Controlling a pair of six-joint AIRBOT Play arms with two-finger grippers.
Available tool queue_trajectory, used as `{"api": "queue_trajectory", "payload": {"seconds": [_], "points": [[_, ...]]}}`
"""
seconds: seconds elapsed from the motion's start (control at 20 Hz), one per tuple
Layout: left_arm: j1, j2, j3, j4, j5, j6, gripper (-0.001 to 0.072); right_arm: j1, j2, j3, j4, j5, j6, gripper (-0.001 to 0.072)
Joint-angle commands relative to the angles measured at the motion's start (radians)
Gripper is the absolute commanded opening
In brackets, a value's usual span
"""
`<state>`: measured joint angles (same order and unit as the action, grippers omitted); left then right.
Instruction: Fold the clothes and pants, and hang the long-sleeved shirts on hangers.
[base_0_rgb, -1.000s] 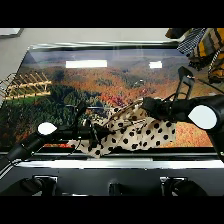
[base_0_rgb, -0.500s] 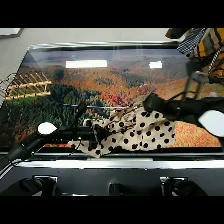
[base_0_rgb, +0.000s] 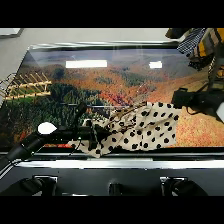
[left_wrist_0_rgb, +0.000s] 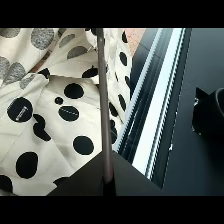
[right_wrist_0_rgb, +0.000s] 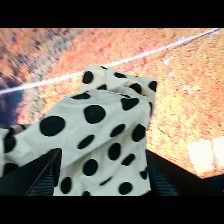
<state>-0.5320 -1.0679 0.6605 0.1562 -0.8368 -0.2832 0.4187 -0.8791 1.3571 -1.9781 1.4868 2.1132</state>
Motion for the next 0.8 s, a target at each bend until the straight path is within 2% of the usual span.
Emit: {"api": "queue_trajectory", "payload": {"seconds": [0.0,0.1,0.15,0.2,0.25,0.35,0.4,0.5,0.6,0.75], "points": [[0.001,0.000,0.001,0.000,0.000,0.000,0.0017,-0.050,-0.069,0.017,0.007,0.018,-0.060,0.0604],[0.001,0.000,0.001,0.000,0.000,0.000,0.0016,-0.258,-0.103,0.040,0.232,-0.022,-0.076,0.0589],[0.001,0.000,0.001,0.000,0.000,0.000,0.0016,-0.399,-0.130,0.065,0.424,-0.003,-0.171,0.0557],[0.001,0.000,0.001,0.000,0.000,0.000,0.0016,-0.506,-0.157,0.084,0.598,0.040,-0.321,0.0571],[0.001,0.000,0.001,0.000,0.000,0.000,0.0017,-0.581,-0.177,0.091,0.684,0.090,-0.517,0.0606],[0.001,0.000,0.001,0.001,0.000,0.000,0.0017,-0.626,-0.188,0.090,0.679,0.146,-1.046,0.0606],[0.001,0.000,0.001,0.001,0.000,0.000,0.0016,-0.626,-0.188,0.089,0.697,0.143,-1.244,0.0602],[0.001,0.000,0.001,0.001,-0.001,0.000,0.0017,-0.623,-0.196,0.089,0.836,0.101,-1.456,0.0615],[0.001,0.000,0.001,0.001,-0.001,0.000,0.0017,-0.587,-0.225,0.089,0.874,0.140,-1.664,0.0615],[0.001,0.000,0.001,0.001,-0.001,0.000,0.0017,-0.491,-0.283,0.089,0.849,0.153,-1.718,0.0615]]}}
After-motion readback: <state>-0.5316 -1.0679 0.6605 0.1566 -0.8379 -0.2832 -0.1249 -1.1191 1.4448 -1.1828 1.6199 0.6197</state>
